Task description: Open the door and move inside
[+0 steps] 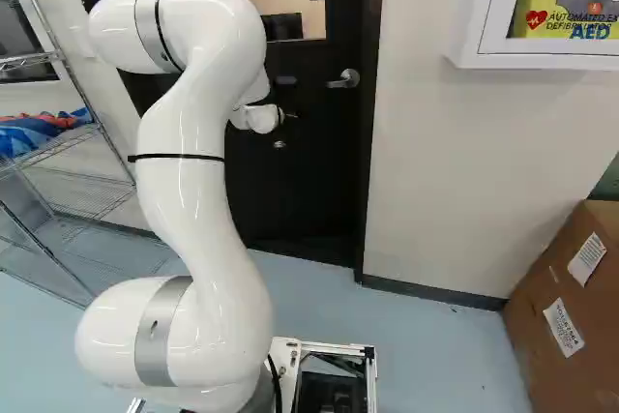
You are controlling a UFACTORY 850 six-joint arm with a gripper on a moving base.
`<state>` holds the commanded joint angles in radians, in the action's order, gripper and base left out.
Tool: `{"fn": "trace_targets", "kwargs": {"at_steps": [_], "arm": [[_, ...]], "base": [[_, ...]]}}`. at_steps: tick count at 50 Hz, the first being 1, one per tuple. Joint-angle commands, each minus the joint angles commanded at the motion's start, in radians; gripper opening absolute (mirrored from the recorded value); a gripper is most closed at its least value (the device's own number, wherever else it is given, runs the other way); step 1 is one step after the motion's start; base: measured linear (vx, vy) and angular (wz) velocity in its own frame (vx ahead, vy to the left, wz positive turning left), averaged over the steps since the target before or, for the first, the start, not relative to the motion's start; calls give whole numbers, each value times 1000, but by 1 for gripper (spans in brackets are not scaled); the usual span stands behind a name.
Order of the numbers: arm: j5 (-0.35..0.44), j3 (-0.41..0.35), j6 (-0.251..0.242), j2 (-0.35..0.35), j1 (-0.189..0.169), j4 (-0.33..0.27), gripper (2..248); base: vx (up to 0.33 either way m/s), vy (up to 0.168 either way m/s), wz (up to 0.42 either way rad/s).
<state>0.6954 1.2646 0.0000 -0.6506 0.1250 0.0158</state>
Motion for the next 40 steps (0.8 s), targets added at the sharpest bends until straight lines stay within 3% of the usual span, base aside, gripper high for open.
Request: {"fn": "trace_targets", "kwargs": {"at_steps": [10,40], "arm": [[-5,62,0,-46,12,-26,247],[-5,281,0,-203,44,-28,247]], "base": [[0,0,0],[0,0,0]]}}
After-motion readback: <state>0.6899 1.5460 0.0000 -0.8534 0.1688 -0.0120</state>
